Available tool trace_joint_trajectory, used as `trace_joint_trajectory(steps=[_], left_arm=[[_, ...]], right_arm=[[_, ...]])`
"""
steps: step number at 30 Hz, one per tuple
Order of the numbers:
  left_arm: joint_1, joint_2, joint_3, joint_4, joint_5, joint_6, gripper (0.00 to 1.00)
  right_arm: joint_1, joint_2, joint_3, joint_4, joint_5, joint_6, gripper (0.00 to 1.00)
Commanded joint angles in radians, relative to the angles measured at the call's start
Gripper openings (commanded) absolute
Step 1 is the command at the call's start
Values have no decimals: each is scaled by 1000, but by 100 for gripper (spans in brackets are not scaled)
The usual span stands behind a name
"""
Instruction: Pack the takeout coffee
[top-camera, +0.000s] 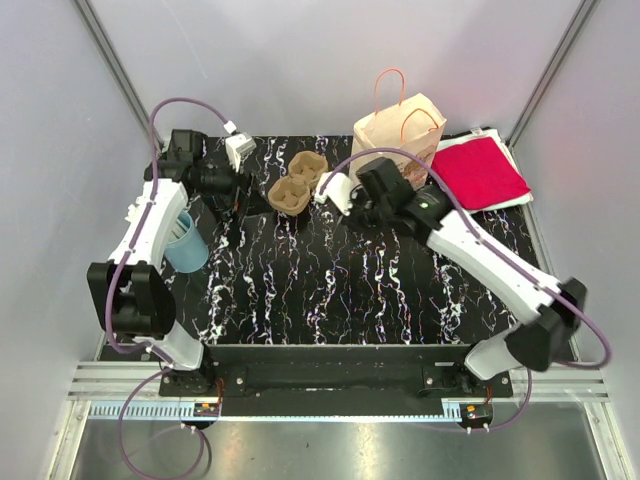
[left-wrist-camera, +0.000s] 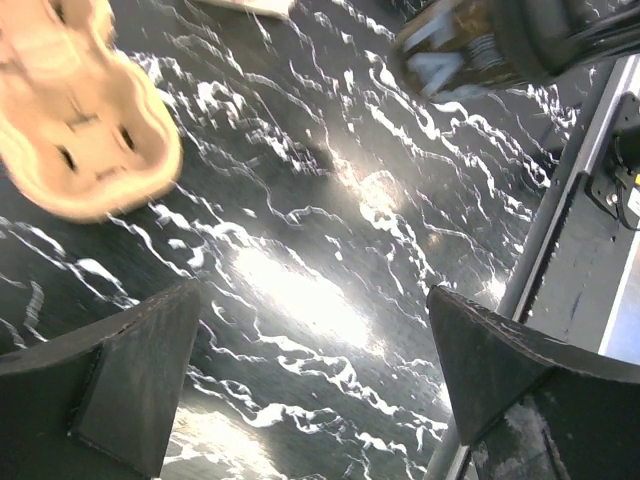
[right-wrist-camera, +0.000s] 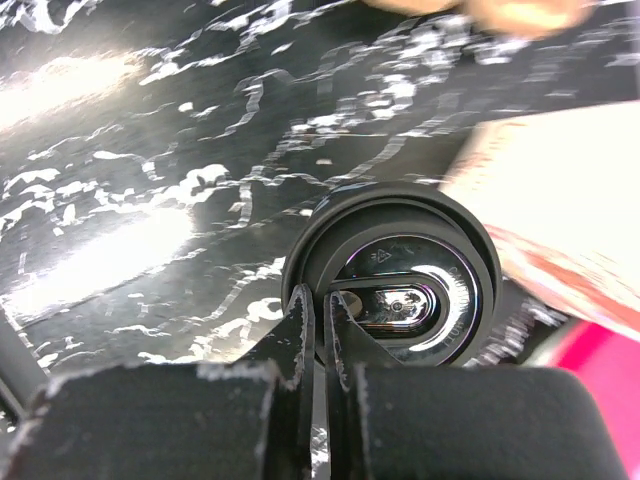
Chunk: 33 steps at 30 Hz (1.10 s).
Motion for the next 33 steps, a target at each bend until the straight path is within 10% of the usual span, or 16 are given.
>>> trace_joint_trajectory(steps=[1, 18, 33], left_arm=[[-24, 65, 152, 42, -16, -17, 99], [-501, 216, 469, 318, -567, 135, 99], [-602, 430, 654, 510, -579, 221, 99]], right_arm=[[-22, -138, 37, 5, 124, -10, 0], [-406, -583, -37, 152, 192, 28, 0], [-601, -674, -172, 252, 115, 109, 0]])
